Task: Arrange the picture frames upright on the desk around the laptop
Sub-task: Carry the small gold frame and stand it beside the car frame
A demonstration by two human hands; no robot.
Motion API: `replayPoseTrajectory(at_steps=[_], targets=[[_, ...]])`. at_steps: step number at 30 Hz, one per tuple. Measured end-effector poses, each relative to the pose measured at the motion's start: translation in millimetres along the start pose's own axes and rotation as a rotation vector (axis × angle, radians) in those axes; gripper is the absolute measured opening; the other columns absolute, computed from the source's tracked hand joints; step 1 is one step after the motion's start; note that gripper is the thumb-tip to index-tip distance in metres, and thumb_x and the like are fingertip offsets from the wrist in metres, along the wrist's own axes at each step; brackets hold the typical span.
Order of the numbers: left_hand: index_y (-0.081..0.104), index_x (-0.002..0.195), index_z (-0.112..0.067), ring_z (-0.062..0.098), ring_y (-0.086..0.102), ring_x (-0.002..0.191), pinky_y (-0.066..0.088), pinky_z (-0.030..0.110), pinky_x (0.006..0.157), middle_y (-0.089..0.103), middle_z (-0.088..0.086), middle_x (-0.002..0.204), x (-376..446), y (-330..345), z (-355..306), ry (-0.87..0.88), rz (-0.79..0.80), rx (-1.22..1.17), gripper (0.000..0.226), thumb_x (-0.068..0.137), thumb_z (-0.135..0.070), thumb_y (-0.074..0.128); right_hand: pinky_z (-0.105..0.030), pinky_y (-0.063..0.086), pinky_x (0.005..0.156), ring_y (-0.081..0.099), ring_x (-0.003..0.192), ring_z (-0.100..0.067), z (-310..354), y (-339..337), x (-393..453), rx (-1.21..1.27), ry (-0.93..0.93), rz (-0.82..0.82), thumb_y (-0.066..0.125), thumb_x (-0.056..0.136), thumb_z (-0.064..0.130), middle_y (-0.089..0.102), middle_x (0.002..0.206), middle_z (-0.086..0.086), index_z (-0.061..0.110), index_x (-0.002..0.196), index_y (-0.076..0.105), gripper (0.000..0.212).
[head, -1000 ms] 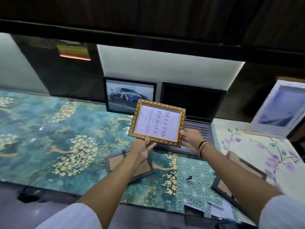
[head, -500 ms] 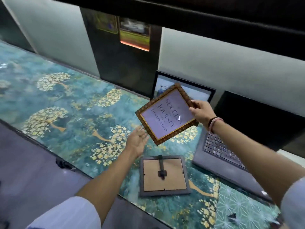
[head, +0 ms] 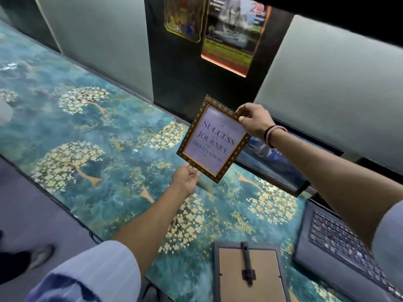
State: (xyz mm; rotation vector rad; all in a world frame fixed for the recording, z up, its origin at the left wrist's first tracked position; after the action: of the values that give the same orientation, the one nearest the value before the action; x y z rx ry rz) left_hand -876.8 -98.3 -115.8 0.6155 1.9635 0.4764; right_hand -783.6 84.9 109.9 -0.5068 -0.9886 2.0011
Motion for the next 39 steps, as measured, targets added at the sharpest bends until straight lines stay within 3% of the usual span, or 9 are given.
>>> replayPoseTrajectory(at_steps=[5, 11, 13, 15, 17, 19, 25, 28, 39], targets=[[0.02, 0.16, -0.002, 0.02, 0.043, 0.077, 0.023, 0.04, 0.122, 0.04, 0.008, 0.087, 62.9, 8.2, -24.7, -0.048, 0.003, 0.001, 0.069, 0.096, 0.022, 0.03, -0.031, 0.051, 0.09, 0.061, 0.111, -0.022, 16.8, 27.5, 43.8, -0.031, 0.063, 0.079, 0.047, 0.082, 0.004, 0.065, 0.125, -0.003, 0.02, 0.128, 0.062, 0.052], [0.039, 0.15, -0.015, 0.018, 0.028, 0.063, 0.04, 0.025, 0.086, 0.027, 0.005, 0.076, 97.1, 35.0, -49.6, -0.063, 0.032, -0.044, 0.073, 0.093, 0.027, 0.022, -0.031, 0.048, 0.087, 0.057, 0.121, -0.028, 31.6, 36.8, 75.3, -0.084, 0.112, 0.082, 0.042, 0.08, 0.001, 0.053, 0.142, -0.007, 0.017, 0.145, 0.048, 0.068], [0.025, 0.159, -0.01, 0.018, 0.026, 0.062, 0.033, 0.027, 0.064, 0.025, 0.004, 0.074, 108.8, 37.4, -52.9, -0.055, 0.016, -0.023, 0.077, 0.092, 0.028, 0.02, -0.036, 0.049, 0.099, 0.054, 0.127, -0.027, 37.4, 40.1, 80.3, -0.123, 0.113, 0.093, 0.042, 0.078, 0.003, 0.051, 0.146, -0.007, 0.019, 0.145, 0.048, 0.07], [0.052, 0.132, -0.011, 0.018, 0.025, 0.061, 0.027, 0.03, 0.057, 0.024, 0.003, 0.074, 114.0, 38.1, -50.5, -0.078, -0.014, -0.013, 0.066, 0.091, 0.029, 0.018, -0.046, 0.042, 0.11, 0.048, 0.135, -0.026, 39.8, 43.0, 82.9, -0.196, 0.121, 0.099, 0.042, 0.076, 0.008, 0.047, 0.151, -0.005, 0.021, 0.147, 0.045, 0.073], [0.044, 0.077, -0.009, 0.019, 0.023, 0.061, 0.032, 0.025, 0.062, 0.026, 0.003, 0.075, 107.8, 41.2, -49.6, -0.094, -0.044, 0.033, 0.048, 0.088, 0.03, 0.019, -0.048, 0.036, 0.115, 0.042, 0.141, -0.027, 40.5, 45.7, 84.2, -0.252, 0.138, 0.108, 0.044, 0.079, 0.006, 0.043, 0.154, -0.007, 0.017, 0.15, 0.041, 0.073], [0.032, 0.065, -0.008, 0.019, 0.025, 0.062, 0.036, 0.025, 0.081, 0.031, 0.004, 0.075, 102.4, 45.2, -48.7, -0.103, -0.059, 0.069, 0.045, 0.087, 0.03, 0.022, -0.041, 0.034, 0.117, 0.038, 0.144, -0.028, 38.9, 49.3, 85.8, -0.283, 0.137, 0.117, 0.047, 0.083, 0.001, 0.041, 0.155, -0.01, 0.012, 0.152, 0.038, 0.07], [0.047, 0.073, 0.0, 0.018, 0.041, 0.075, 0.033, 0.024, 0.104, 0.046, 0.006, 0.099, 114.5, 47.4, -43.5, -0.152, -0.063, 0.091, 0.035, 0.083, 0.03, 0.032, -0.032, 0.036, 0.101, 0.033, 0.132, -0.029, 33.9, 61.8, 86.2, -0.39, 0.107, 0.113, 0.05, 0.084, 0.0, 0.034, 0.143, -0.011, 0.009, 0.145, 0.041, 0.062], [0.06, 0.109, 0.007, 0.024, 0.05, 0.097, 0.039, 0.031, 0.11, 0.047, 0.007, 0.121, 109.6, 57.2, -47.1, -0.139, 0.004, 0.083, 0.045, 0.083, 0.031, 0.031, -0.036, 0.038, 0.099, 0.031, 0.129, -0.031, 33.3, 60.7, 85.2, -0.438, 0.126, 0.08, 0.051, 0.083, 0.001, 0.036, 0.138, -0.01, 0.009, 0.139, 0.043, 0.057], [0.06, 0.093, 0.001, 0.031, 0.055, 0.13, 0.047, 0.017, 0.075, 0.049, 0.017, 0.152, 117.1, 71.5, -48.5, -0.092, 0.057, 0.061, 0.043, 0.076, 0.03, 0.033, -0.04, 0.035, 0.109, 0.027, 0.135, -0.032, 24.1, 59.0, 76.6, -0.438, 0.15, 0.103, 0.052, 0.084, 0.004, 0.03, 0.143, -0.013, 0.012, 0.149, 0.033, 0.068]])
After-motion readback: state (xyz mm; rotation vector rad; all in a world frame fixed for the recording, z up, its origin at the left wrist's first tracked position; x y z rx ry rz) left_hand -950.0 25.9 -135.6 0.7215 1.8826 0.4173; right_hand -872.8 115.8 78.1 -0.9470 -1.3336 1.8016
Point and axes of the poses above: each hand's wrist, its own x-axis towards the middle knuckle, its own y-axis out of the palm, z = x × y, the point moved 7 cm from there along x, towards the middle knuckle
